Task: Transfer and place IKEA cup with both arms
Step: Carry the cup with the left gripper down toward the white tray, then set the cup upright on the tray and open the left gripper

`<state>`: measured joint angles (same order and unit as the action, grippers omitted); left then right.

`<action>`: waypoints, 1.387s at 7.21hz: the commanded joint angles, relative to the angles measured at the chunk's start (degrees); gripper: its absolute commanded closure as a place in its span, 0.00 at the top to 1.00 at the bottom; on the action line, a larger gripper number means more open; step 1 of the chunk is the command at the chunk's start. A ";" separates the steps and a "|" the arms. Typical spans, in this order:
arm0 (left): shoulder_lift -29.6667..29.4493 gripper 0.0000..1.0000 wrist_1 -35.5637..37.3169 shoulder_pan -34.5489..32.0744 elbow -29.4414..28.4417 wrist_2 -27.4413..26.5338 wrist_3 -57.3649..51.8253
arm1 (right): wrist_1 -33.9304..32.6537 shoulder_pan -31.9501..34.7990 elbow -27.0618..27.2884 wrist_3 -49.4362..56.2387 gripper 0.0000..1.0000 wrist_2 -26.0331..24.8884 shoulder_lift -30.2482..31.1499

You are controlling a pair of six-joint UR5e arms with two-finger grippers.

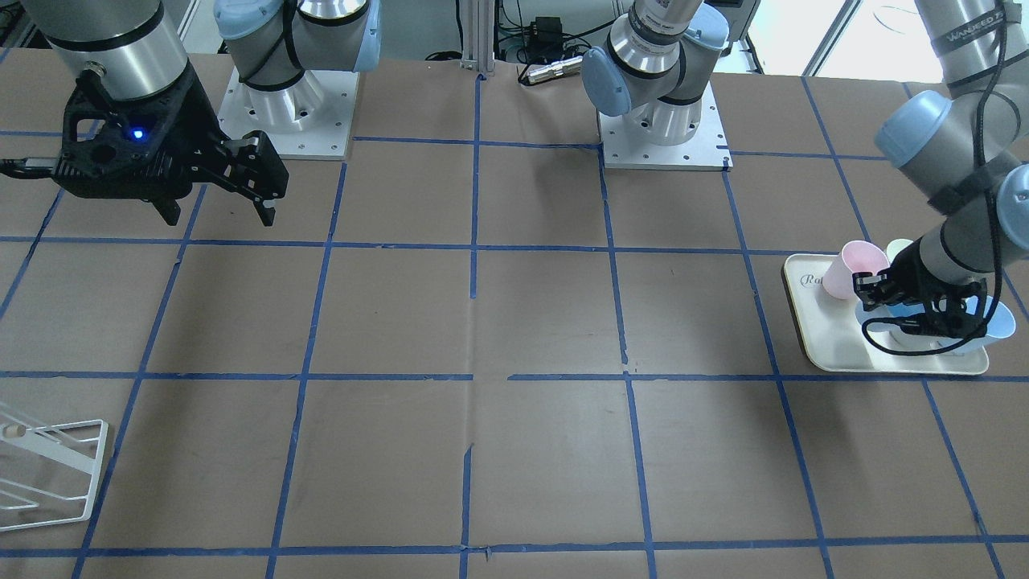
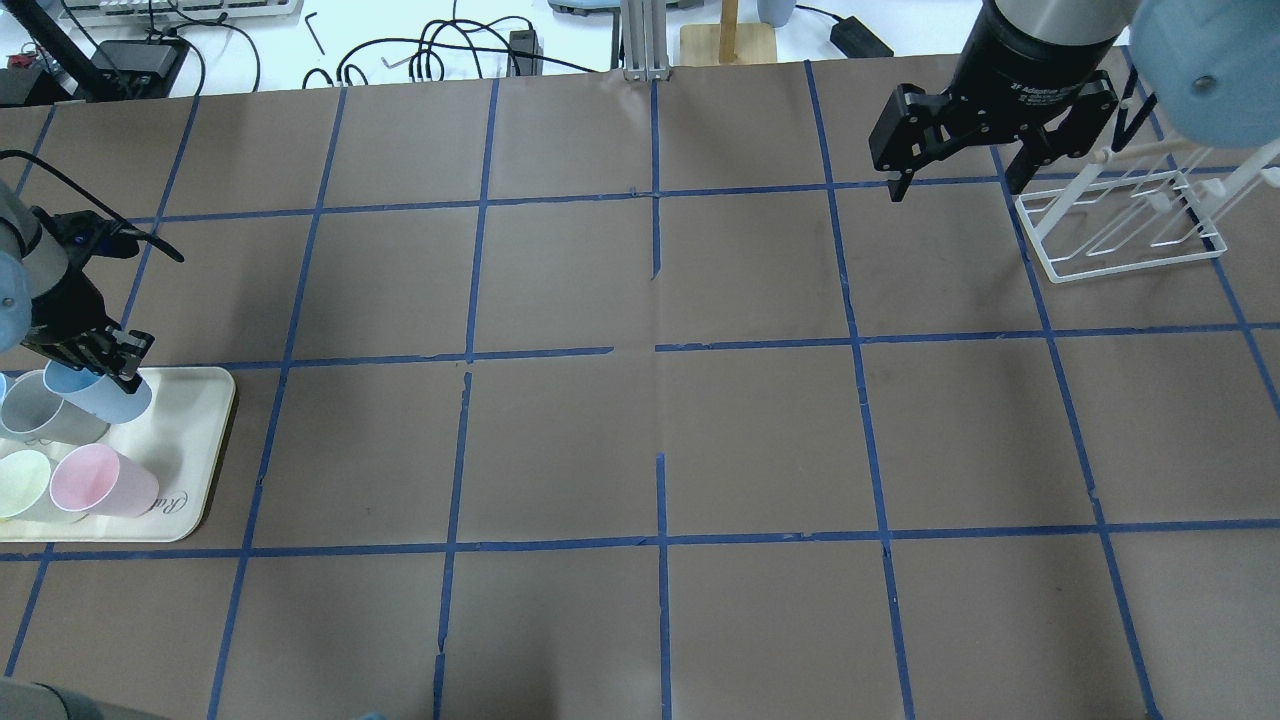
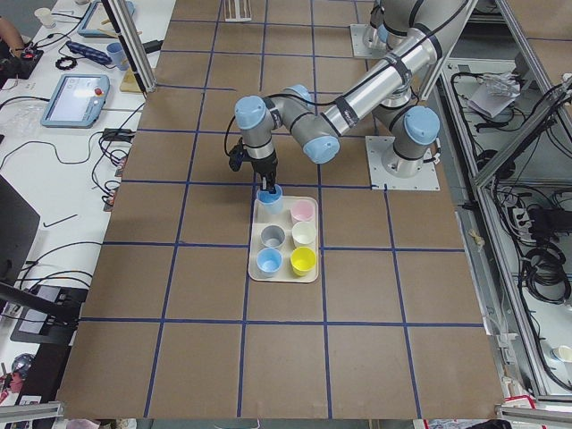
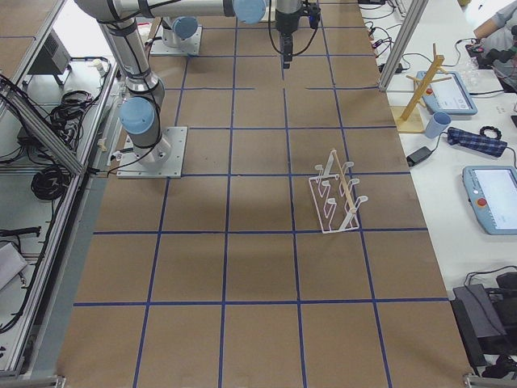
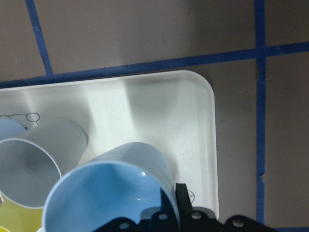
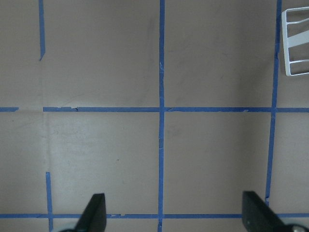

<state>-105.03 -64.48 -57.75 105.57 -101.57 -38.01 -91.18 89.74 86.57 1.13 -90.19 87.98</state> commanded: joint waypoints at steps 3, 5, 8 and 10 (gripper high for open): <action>-4.74 0.00 3.49 0.36 0.34 -0.03 -0.40 | 0.04 0.00 0.00 0.01 1.00 -0.16 0.00; -4.48 0.53 2.00 0.09 0.60 -0.03 0.39 | 0.04 0.00 0.00 0.01 1.00 -0.16 0.00; -2.12 1.00 -2.74 -0.26 -0.44 0.15 0.30 | 0.04 0.09 0.09 0.01 1.00 -0.16 0.00; 1.56 1.00 -12.62 -1.13 -5.25 3.47 5.36 | -0.49 -0.09 1.75 0.09 1.00 -0.42 0.70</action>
<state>-105.64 -70.66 -58.43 103.47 -100.06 -36.04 -91.34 89.74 87.51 1.12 -90.41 88.26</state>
